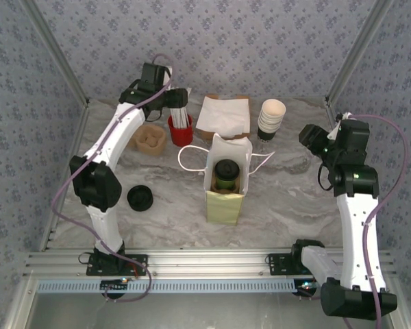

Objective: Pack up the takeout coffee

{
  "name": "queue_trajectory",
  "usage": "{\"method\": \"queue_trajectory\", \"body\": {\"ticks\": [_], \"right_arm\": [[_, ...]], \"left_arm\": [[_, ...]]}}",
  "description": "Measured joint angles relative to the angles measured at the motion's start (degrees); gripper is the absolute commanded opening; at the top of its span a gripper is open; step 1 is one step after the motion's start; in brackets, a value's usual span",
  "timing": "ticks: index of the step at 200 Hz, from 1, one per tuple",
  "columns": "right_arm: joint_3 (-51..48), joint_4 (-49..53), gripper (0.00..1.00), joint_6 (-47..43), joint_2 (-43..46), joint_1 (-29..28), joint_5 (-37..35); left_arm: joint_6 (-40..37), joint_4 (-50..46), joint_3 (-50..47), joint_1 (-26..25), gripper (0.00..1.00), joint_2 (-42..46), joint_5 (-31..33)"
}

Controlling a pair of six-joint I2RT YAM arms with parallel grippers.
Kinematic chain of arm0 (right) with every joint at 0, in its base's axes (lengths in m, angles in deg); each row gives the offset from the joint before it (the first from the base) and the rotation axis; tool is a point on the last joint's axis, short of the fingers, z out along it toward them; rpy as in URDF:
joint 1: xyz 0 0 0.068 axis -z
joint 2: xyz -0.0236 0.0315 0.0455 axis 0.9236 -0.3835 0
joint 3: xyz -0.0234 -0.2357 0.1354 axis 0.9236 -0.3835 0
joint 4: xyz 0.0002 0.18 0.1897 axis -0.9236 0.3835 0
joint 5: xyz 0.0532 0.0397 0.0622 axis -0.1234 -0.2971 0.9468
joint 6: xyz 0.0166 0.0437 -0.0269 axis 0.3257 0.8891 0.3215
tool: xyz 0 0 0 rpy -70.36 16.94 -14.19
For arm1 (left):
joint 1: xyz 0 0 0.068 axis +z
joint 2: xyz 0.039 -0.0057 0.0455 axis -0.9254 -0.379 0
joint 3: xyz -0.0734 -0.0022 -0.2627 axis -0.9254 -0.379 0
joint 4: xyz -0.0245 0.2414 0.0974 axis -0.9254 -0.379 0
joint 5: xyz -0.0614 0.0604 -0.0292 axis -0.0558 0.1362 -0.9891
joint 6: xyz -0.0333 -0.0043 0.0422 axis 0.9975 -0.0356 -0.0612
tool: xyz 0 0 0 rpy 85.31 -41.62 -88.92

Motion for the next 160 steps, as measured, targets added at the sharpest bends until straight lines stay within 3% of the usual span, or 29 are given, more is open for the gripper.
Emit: {"method": "queue_trajectory", "body": {"ticks": [26,49,69,124,160], "right_arm": [[0.00,-1.18,0.64,-0.02,-2.47,0.04,0.02],[0.00,-2.01,0.64,-0.20,-3.21,0.07,0.04],[0.00,-2.45,0.64,-0.26,-3.21,0.09,0.24],[0.00,-2.56,0.64,-1.11,-2.95,0.09,0.68],[0.24,-3.26,0.64,-1.11,-2.49,0.09,0.68]], "left_arm": [[-0.02,0.59,2.40,-0.22,0.54,-3.56,-0.46],[0.42,0.33,6.47,-0.22,0.51,-7.85,-0.52],[1.03,-0.04,9.51,-0.22,0.43,-10.86,-0.52],[2.29,-0.81,11.58,-0.20,0.35,-12.20,1.09],[4.24,-2.73,12.90,0.17,0.35,-12.20,1.20]]}}
